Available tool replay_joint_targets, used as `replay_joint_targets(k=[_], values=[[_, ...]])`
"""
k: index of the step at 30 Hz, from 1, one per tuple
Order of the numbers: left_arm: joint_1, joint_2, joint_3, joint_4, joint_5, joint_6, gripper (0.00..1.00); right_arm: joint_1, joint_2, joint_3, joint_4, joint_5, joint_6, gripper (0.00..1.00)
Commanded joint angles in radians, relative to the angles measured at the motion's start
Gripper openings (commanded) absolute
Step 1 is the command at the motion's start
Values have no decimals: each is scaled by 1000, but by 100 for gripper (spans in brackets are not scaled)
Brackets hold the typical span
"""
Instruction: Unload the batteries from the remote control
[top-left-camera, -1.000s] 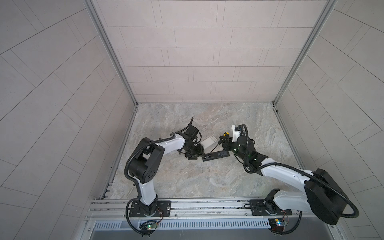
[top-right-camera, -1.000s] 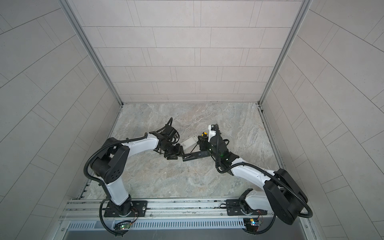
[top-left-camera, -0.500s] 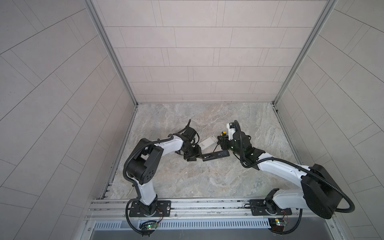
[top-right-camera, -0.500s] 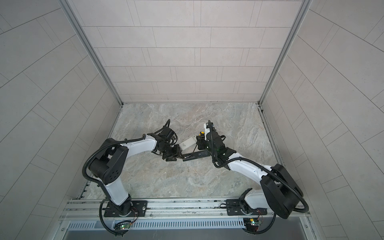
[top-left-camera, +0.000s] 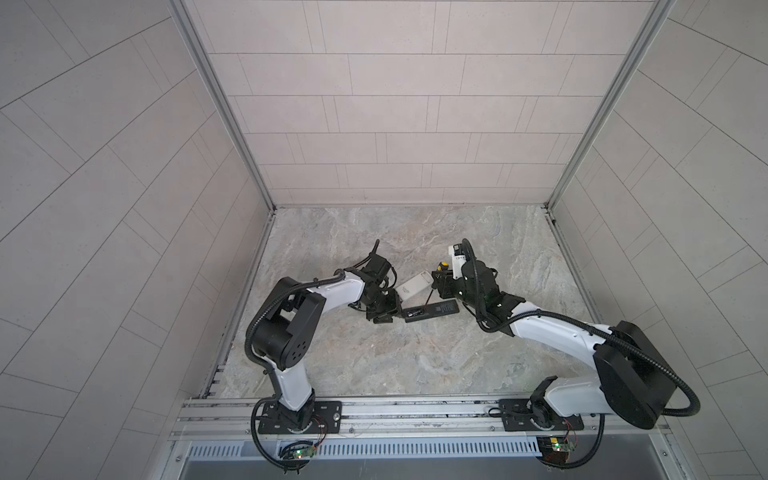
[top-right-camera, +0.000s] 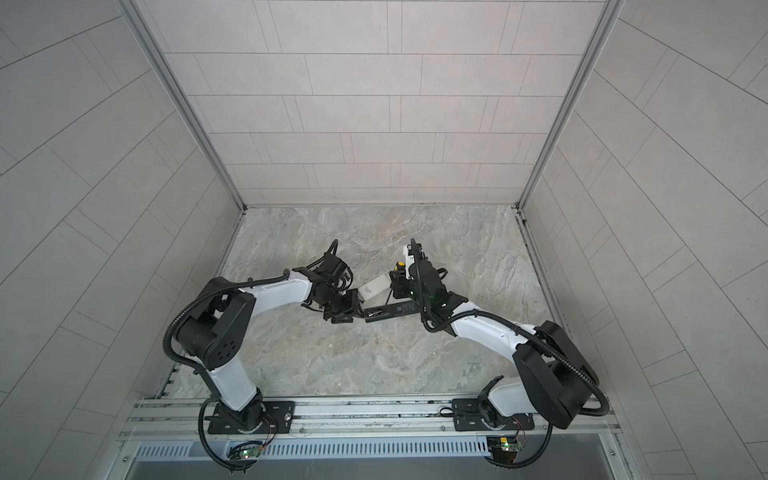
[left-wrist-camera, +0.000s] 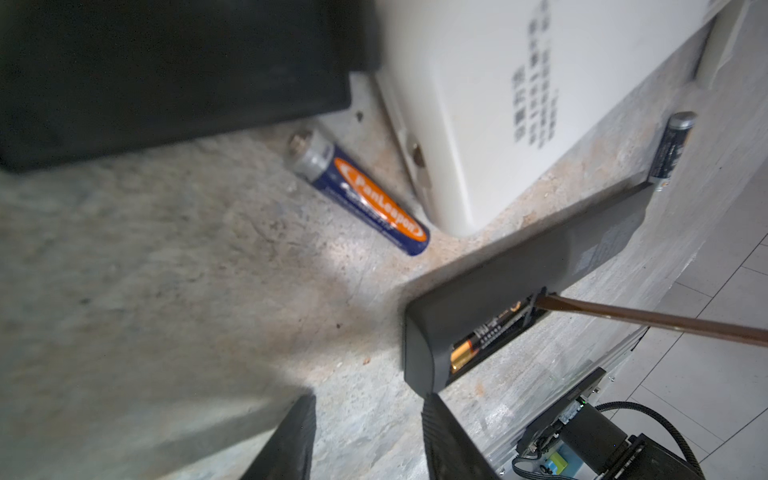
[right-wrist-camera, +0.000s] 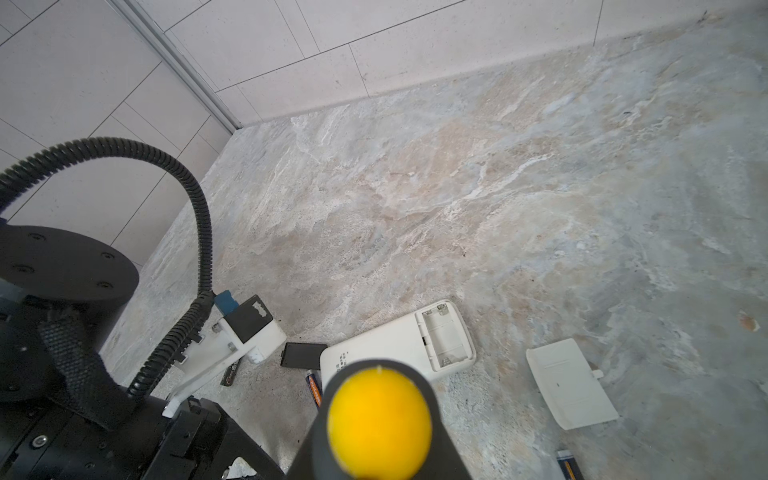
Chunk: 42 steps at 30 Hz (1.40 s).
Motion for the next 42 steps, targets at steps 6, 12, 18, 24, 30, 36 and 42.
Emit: replay_joint_targets(k=[6, 12, 18, 24, 30, 36, 42], values=[[5, -9, -26, -14, -11, -8, 46, 50, -49, 54, -59, 27, -48, 0], [10, -12, -31, 0, -7, -15, 45, 76, -59, 61, -94, 61, -32, 0], [10, 5, -29, 12, 3, -16, 43, 89, -57, 77, -106, 118, -31, 0], [10, -7, -33, 12, 4, -16, 42, 88, -30, 113, -126, 103, -55, 0], [32, -39, -41, 4, -6, -12, 42, 110, -2, 122, -133, 103, 23, 0], [69, -45, -24, -7, -3, 6, 42, 139, 23, 157, -230, 172, 53, 0], [78, -19, 7, -12, -1, 17, 45, 157, 58, 184, -283, 247, 67, 0]])
